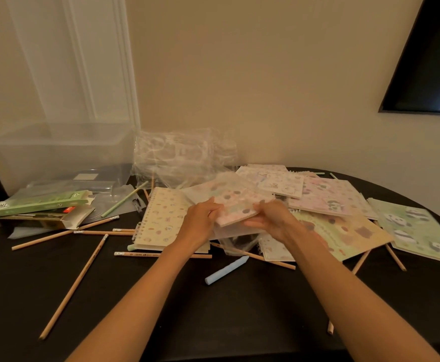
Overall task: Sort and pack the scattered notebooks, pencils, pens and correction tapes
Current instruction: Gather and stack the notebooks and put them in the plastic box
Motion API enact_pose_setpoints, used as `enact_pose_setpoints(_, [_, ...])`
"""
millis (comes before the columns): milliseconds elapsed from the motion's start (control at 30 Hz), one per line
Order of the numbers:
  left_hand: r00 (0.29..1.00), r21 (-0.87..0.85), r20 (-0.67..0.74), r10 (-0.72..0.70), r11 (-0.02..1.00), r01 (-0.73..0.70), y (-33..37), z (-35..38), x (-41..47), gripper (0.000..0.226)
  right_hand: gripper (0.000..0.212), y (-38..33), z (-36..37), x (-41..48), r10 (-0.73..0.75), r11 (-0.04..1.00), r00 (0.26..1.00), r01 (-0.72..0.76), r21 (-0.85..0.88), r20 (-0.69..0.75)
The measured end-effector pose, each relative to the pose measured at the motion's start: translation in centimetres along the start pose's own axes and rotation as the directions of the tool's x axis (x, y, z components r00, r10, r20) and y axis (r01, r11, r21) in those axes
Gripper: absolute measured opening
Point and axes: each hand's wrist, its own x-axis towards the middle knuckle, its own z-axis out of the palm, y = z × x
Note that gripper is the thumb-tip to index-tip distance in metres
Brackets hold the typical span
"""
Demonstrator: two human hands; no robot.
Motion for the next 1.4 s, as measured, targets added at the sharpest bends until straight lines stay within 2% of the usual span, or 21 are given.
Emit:
enact_pose_setpoints(133, [1.000, -0.108, 0.021, 0.016, 0.994, -0.013, 0.6, -0.9, 0.3, 0.030, 0.037, 0.7, 0.5, 0.4, 0.016, 0.948, 1.000, -0.017, 0.317, 0.004])
enact_pose_setpoints(200, [0.998, -0.074, 0.024, 0.065, 0.995, -0.063, 1.1, -1.3, 0.9, 0.029, 0.037, 0.4, 0.9, 0.4, 0.039, 0.909, 0.999, -0.039, 0.416, 0.009])
enact_pose_setpoints(267, [0.989, -0.084, 0.093, 0.117, 0.990, -0.110, 1.7, -1.7, 1.3, 0.028, 0.036, 0.0, 0.9, 0.4, 0.050, 0.883, 0.998, -0.059, 0.466, 0.031])
enact_pose_setpoints(367, [0.950, -0.204, 0.265, 0.163, 0.973, -0.110, 3.1, -2.2, 1.5, 0.023, 0.038, -0.8, 0.8, 0.4, 0.049, 0.852, 0.994, -0.090, 0.516, 0.093])
enact_pose_setpoints(467, [0.928, -0.165, 0.308, 0.210, 0.972, -0.166, 4.2, -2.1, 1.3, 0.022, 0.041, -0.6, 1.4, 0.7, 0.031, 0.802, 0.996, -0.076, 0.593, 0.086])
enact_pose_setpoints(667, [0.925, -0.406, 0.360, 0.126, 0.913, 0.034, 3.8, -4.2, 0.6, 0.018, 0.040, 0.1, 1.3, 0.8, 0.006, 0.721, 0.994, -0.081, 0.688, 0.111])
enact_pose_setpoints(700, [0.946, -0.424, 0.309, 0.094, 0.905, 0.049, 3.7, -4.8, 0.7, 0.022, 0.039, 0.0, 1.2, 0.9, 0.000, 0.725, 0.995, -0.067, 0.685, 0.098])
enact_pose_setpoints(767, [0.999, -0.429, 0.018, -0.043, 0.902, 0.047, 3.3, -5.7, 1.5, 0.040, 0.038, -0.1, 1.3, 1.0, -0.018, 0.748, 0.998, -0.022, 0.664, 0.053])
enact_pose_setpoints(833, [0.925, -0.381, -0.315, -0.213, 0.921, 0.082, 2.8, -5.9, 2.8, 0.052, 0.038, -0.1, 1.6, 1.0, -0.028, 0.772, 0.999, -0.002, 0.635, 0.036])
enact_pose_setpoints(867, [0.887, -0.341, -0.364, -0.283, 0.927, 0.156, 2.5, -5.7, 3.4, 0.057, 0.038, -0.1, 1.8, 1.0, -0.024, 0.788, 0.999, -0.002, 0.616, 0.034])
enact_pose_setpoints(900, [0.883, -0.321, -0.317, -0.347, 0.915, 0.244, 2.4, -5.4, 3.9, 0.061, 0.040, -0.1, 2.0, 0.9, -0.024, 0.801, 0.999, -0.002, 0.598, 0.037])
enact_pose_setpoints(1000, [0.870, -0.436, -0.010, -0.493, 0.785, 0.440, 2.4, -4.0, 5.0, 0.066, 0.039, 0.5, 2.9, 0.8, -0.051, 0.840, 0.996, 0.001, 0.542, 0.076])
enact_pose_setpoints(1033, [0.868, -0.471, 0.019, -0.496, 0.761, 0.445, 2.4, -3.8, 5.0, 0.059, 0.035, 0.7, 3.2, 0.9, -0.061, 0.861, 0.995, 0.011, 0.508, 0.082])
enact_pose_setpoints(1100, [0.893, -0.482, 0.012, -0.451, 0.779, 0.400, 2.0, -3.7, 4.6, 0.044, 0.033, 0.9, 3.8, 1.1, -0.078, 0.882, 0.993, 0.029, 0.471, 0.085])
enact_pose_setpoints(1200, [0.918, -0.475, 0.108, -0.382, 0.791, 0.385, 1.4, -3.9, 3.7, 0.038, 0.039, 0.7, 4.5, 1.5, -0.071, 0.882, 0.997, 0.060, 0.468, 0.006])
enact_pose_setpoints(1400, [0.832, -0.393, 0.342, -0.438, 0.737, 0.550, 0.6, -5.6, 2.9, 0.061, 0.044, 1.8, 6.4, 2.0, -0.026, 0.881, 0.995, 0.069, 0.467, -0.099])
